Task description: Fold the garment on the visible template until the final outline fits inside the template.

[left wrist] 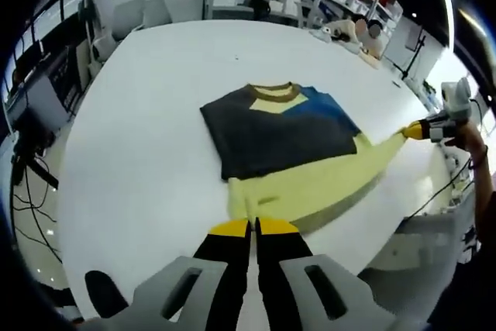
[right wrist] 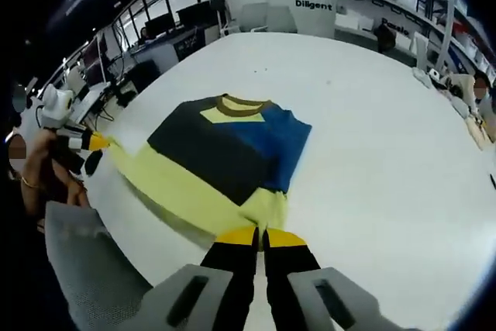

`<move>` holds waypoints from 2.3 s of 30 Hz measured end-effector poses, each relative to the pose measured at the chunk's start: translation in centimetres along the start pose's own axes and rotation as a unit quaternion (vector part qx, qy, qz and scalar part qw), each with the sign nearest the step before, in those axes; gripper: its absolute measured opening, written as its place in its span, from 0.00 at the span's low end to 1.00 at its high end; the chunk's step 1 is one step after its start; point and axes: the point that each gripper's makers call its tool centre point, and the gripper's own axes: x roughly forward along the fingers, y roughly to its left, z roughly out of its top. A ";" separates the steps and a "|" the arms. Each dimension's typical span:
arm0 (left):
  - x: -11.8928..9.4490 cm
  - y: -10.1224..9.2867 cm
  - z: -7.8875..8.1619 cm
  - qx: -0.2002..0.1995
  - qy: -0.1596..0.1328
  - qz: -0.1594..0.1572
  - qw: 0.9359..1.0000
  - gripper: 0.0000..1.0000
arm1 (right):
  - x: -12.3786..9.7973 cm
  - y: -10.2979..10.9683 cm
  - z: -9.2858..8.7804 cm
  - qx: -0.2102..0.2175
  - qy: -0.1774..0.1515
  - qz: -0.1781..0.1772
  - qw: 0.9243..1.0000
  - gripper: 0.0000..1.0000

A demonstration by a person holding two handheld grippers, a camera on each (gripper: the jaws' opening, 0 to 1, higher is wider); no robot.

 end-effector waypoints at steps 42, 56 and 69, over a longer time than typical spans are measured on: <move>8.4 5.4 12.2 -0.065 -0.062 0.027 0.996 0.01 | 7.4 -5.5 10.9 0.056 -0.068 -0.052 0.995 0.00; 11.0 6.7 13.3 -0.091 -0.068 0.028 0.993 0.01 | 10.3 -7.1 12.2 0.078 -0.078 -0.062 0.992 0.00; 13.3 7.7 14.2 -0.126 -0.068 0.031 0.989 0.01 | 12.1 -8.2 12.8 0.093 -0.085 -0.080 0.989 0.00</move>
